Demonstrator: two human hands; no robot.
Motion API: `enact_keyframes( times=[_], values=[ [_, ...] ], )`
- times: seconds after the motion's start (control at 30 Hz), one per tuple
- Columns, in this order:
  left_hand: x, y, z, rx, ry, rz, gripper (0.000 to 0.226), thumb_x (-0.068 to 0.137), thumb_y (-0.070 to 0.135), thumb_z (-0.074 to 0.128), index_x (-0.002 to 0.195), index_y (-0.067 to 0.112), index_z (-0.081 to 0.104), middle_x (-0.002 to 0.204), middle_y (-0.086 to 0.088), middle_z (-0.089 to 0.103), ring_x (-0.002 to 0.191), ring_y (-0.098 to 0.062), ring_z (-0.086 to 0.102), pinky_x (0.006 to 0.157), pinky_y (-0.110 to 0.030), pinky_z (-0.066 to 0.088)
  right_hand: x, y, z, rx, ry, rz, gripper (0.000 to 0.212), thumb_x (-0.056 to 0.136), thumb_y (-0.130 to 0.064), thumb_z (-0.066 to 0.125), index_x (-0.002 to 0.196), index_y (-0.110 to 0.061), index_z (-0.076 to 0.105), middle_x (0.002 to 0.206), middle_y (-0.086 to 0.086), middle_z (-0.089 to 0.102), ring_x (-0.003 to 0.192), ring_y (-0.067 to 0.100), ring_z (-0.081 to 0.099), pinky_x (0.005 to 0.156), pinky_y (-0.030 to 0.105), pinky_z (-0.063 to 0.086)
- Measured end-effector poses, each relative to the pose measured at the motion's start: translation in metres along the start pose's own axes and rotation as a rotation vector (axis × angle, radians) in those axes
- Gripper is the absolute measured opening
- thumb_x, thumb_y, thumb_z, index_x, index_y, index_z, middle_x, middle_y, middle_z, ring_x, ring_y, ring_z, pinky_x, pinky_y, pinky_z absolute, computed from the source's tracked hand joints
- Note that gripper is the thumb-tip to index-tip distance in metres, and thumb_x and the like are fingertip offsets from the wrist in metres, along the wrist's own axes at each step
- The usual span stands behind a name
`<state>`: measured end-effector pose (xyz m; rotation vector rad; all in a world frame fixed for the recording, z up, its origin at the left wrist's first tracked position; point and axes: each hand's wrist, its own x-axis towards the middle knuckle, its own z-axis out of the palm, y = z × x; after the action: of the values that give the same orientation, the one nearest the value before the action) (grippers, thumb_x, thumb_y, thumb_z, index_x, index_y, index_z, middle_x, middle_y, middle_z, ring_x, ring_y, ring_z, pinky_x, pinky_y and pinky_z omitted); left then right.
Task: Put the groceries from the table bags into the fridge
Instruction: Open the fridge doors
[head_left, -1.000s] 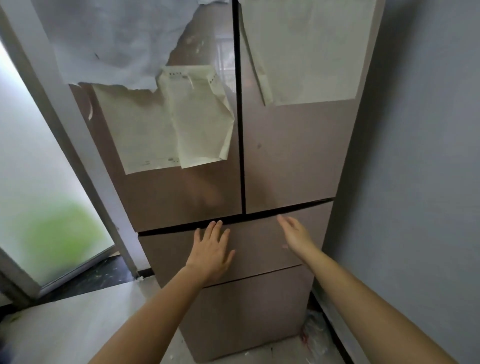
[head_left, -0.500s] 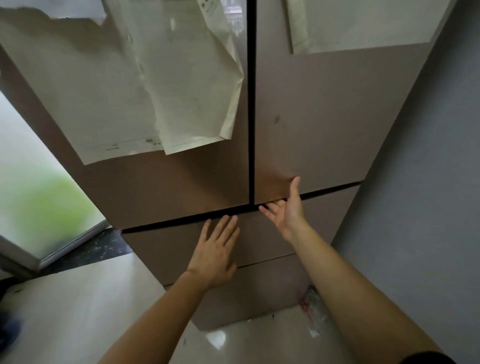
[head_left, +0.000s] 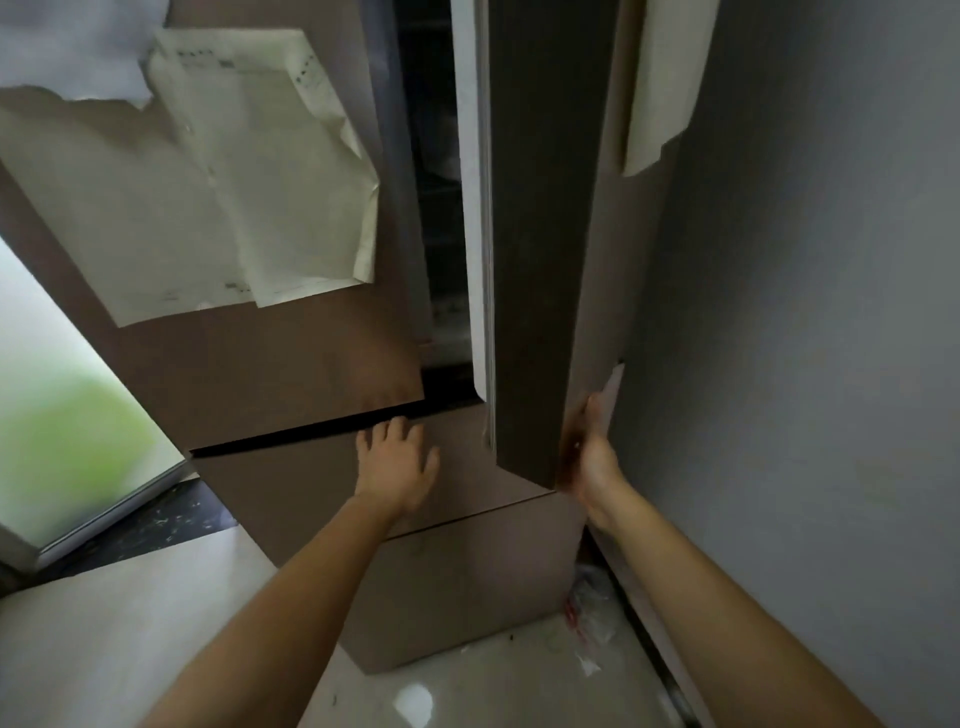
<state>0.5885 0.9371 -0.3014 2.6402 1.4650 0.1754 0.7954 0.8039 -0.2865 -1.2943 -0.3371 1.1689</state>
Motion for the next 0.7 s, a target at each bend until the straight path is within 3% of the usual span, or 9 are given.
enact_keyframes(
  times=[0.13, 0.2, 0.3, 0.4, 0.5, 0.6, 0.7],
  values=[
    [0.007, 0.067, -0.010, -0.569, 0.138, -0.132, 0.045, 0.106, 0.038, 0.033, 0.140, 0.014, 0.050, 0.145, -0.015, 0.046, 0.135, -0.033, 0.035, 0.111, -0.045, 0.028, -0.033, -0.014, -0.050, 0.033, 0.077, -0.037, 0.041, 0.096, -0.069, 0.038, 0.110, -0.038, 0.060, 0.105, -0.005, 0.072, 0.097, 0.018, 0.070, 0.087, 0.045, 0.059],
    [0.012, 0.109, -0.019, -0.782, 0.169, -0.112, 0.048, 0.106, 0.038, 0.032, 0.144, 0.012, 0.046, 0.146, -0.016, 0.045, 0.136, -0.031, 0.036, 0.112, -0.040, 0.027, -0.048, -0.022, -0.074, 0.073, 0.138, -0.049, 0.030, 0.103, -0.053, 0.041, 0.108, -0.033, 0.063, 0.103, 0.000, 0.075, 0.094, 0.021, 0.073, 0.081, 0.046, 0.061],
    [0.011, 0.169, -0.035, -0.978, 0.233, 0.022, 0.051, 0.106, 0.043, 0.030, 0.148, 0.015, 0.040, 0.150, -0.009, 0.042, 0.139, -0.024, 0.036, 0.113, -0.033, 0.025, -0.067, -0.034, -0.111, 0.132, 0.195, -0.041, 0.039, 0.106, -0.045, 0.039, 0.132, -0.022, 0.057, 0.127, 0.010, 0.067, 0.113, 0.029, 0.064, 0.099, 0.052, 0.052],
    [0.002, 0.224, -0.047, -1.118, 0.193, 0.235, 0.056, 0.104, 0.052, 0.026, 0.151, 0.025, 0.035, 0.152, 0.002, 0.041, 0.139, -0.011, 0.036, 0.114, -0.029, 0.028, -0.084, -0.048, -0.146, 0.136, 0.250, -0.123, 0.048, 0.105, -0.049, 0.039, 0.141, -0.020, 0.051, 0.130, 0.007, 0.064, 0.112, 0.023, 0.064, 0.089, 0.041, 0.054],
    [-0.006, 0.269, -0.052, -1.160, 0.110, 0.422, 0.056, 0.103, 0.050, 0.025, 0.149, 0.021, 0.040, 0.146, 0.003, 0.048, 0.132, -0.004, 0.044, 0.109, -0.020, 0.034, -0.096, -0.060, -0.171, 0.047, 0.304, -0.204, 0.055, 0.105, -0.051, 0.038, 0.150, -0.020, 0.043, 0.145, 0.006, 0.055, 0.131, 0.025, 0.053, 0.110, 0.045, 0.043],
    [-0.008, 0.303, -0.048, -1.195, -0.038, 0.430, 0.055, 0.107, 0.043, 0.023, 0.156, 0.019, 0.026, 0.161, 0.002, 0.030, 0.147, -0.011, 0.027, 0.122, -0.031, 0.020, -0.103, -0.072, -0.187, -0.039, 0.339, -0.262, 0.053, 0.108, -0.043, 0.036, 0.158, -0.030, 0.027, 0.158, 0.002, 0.039, 0.145, 0.025, 0.036, 0.116, 0.047, 0.035],
    [-0.004, 0.321, -0.042, -1.184, -0.195, 0.405, 0.060, 0.105, 0.051, 0.022, 0.158, 0.027, 0.009, 0.164, 0.013, 0.010, 0.150, -0.007, 0.014, 0.123, -0.038, 0.016, -0.105, -0.080, -0.194, -0.127, 0.322, -0.277, 0.052, 0.109, -0.032, 0.037, 0.158, -0.034, 0.020, 0.160, -0.001, 0.033, 0.147, 0.021, 0.031, 0.116, 0.045, 0.034]
  ],
)
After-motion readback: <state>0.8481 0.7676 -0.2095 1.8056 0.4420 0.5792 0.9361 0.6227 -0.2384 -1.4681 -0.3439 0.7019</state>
